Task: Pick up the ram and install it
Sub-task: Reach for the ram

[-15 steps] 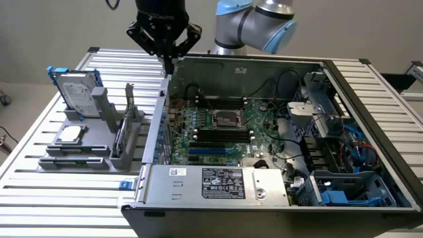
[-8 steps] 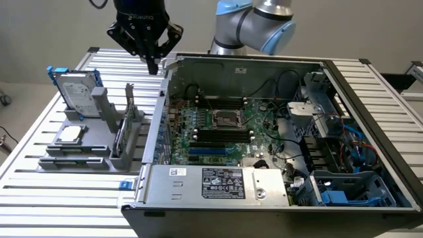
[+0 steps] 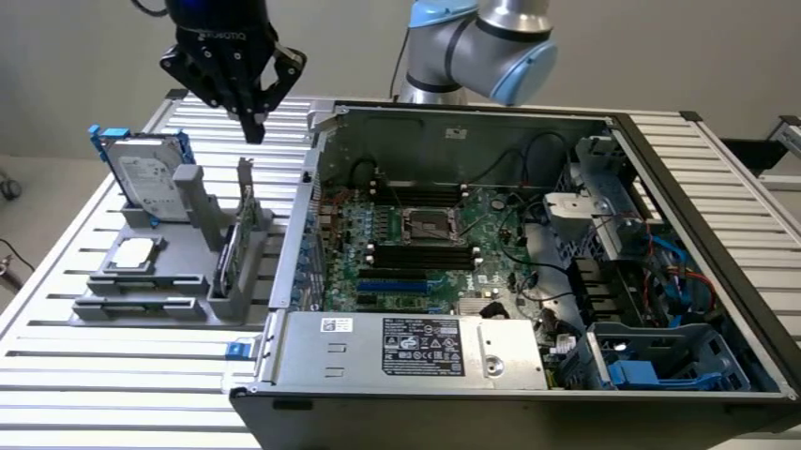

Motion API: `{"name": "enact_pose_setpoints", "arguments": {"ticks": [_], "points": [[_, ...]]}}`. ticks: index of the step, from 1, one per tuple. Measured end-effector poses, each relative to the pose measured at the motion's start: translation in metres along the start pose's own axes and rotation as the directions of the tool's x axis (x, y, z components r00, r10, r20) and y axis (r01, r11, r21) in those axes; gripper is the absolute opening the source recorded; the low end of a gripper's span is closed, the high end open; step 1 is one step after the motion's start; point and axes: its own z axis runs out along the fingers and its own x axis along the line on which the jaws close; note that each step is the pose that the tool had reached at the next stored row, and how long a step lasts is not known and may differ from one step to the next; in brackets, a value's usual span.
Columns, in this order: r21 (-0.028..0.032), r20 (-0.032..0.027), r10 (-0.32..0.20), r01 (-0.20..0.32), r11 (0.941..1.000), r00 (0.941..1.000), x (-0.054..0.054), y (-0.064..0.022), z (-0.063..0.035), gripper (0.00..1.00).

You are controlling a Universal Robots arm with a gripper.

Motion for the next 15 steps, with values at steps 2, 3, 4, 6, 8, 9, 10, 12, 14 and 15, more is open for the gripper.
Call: {"name": "enact_pose_setpoints", "arguments": {"ticks": [2, 3, 4, 6, 8, 9, 10, 12, 14, 15], "points": [[0.0001, -0.0001, 0.000, 0.000, 1.0000, 1.0000, 0.009, -0.0020, 0.0006, 0.11], [0.0000, 0.0000, 0.000, 0.000, 1.0000, 1.0000, 0.013, -0.0030, 0.0010, 0.11], [0.0001, 0.0000, 0.000, 0.000, 1.0000, 1.0000, 0.018, -0.0041, 0.0014, 0.11], [0.0001, 0.0000, 0.000, 0.000, 1.0000, 1.0000, 0.027, -0.0067, 0.0025, 0.11], [0.0000, 0.0000, 0.000, 0.000, 1.0000, 1.0000, 0.036, -0.0095, 0.0038, 0.11], [0.0000, 0.0000, 0.000, 0.000, 1.0000, 1.0000, 0.040, -0.0109, 0.0044, 0.11], [0.0000, 0.0000, 0.000, 0.000, 1.0000, 1.0000, 0.045, -0.0123, 0.0051, 0.11], [0.0000, 0.0000, 0.000, 0.000, 1.0000, 1.0000, 0.054, -0.0153, 0.0066, 0.11], [0.0001, -0.0001, 0.000, 0.000, 1.0000, 1.0000, 0.063, -0.0183, 0.0082, 0.11], [0.0000, 0.0000, 0.000, 0.000, 1.0000, 1.0000, 0.067, -0.0198, 0.0091, 0.11]]}}
